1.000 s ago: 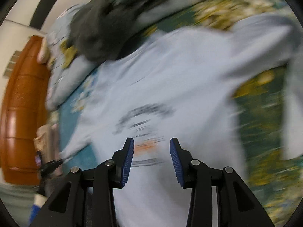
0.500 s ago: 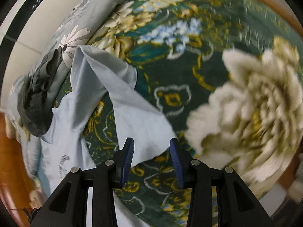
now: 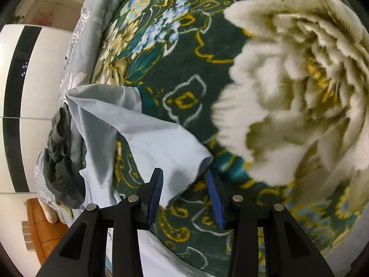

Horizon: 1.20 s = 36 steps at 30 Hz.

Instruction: Fold clothes

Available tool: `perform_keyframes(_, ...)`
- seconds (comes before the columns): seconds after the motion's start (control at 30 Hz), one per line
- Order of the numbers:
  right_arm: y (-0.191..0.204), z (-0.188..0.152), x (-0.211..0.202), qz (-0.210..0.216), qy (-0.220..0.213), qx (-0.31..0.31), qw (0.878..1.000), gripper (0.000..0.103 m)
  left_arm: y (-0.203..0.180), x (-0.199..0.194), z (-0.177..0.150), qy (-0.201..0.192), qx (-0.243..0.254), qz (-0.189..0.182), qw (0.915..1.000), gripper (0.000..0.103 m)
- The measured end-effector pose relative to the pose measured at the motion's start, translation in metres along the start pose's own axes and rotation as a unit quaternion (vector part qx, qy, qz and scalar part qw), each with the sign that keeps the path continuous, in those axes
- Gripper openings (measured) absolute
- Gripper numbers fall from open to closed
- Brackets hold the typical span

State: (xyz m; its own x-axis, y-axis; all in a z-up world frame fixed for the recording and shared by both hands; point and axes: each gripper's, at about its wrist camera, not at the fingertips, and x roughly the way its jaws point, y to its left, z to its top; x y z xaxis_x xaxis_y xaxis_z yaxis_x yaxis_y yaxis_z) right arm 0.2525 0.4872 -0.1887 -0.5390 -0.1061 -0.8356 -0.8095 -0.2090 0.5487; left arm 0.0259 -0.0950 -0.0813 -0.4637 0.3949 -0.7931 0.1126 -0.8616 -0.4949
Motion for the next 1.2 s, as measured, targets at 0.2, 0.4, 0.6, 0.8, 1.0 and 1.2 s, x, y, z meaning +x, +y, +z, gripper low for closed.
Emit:
perform_keyframes(0.2, 0.022, 0.027, -0.01, -0.044, -0.03, -0.064, 0.997, 0.002, -0.001, 0.014, -0.027, 0.013, 0.037, 0.056, 0.9976, 0.061)
perform_keyframes(0.4, 0.07, 0.097, -0.062, -0.121, -0.142, -0.169, 0.968, 0.002, 0.024, 0.016, -0.023, 0.01, -0.022, 0.058, 0.998, 0.061)
perform_keyframes(0.6, 0.124, 0.153, -0.094, -0.203, -0.216, -0.266, 0.917, 0.002, 0.025, 0.025, -0.025, 0.019, -0.025, 0.066, 0.9973, 0.061)
perform_keyframes(0.8, 0.14, 0.171, -0.076, -0.245, -0.212, -0.285, 0.902, 0.002, 0.03, 0.03, -0.026, 0.031, -0.032, 0.078, 0.996, 0.061)
perform_keyframes(1.0, 0.126, 0.178, -0.066, -0.251, -0.193, -0.271, 0.909, 0.002, 0.032, 0.035, -0.028, 0.043, -0.035, 0.083, 0.995, 0.061)
perform_keyframes(1.2, 0.131, 0.177, -0.075, -0.255, -0.207, -0.282, 0.901, 0.005, 0.032, 0.038, -0.028, 0.049, -0.033, 0.086, 0.9946, 0.061)
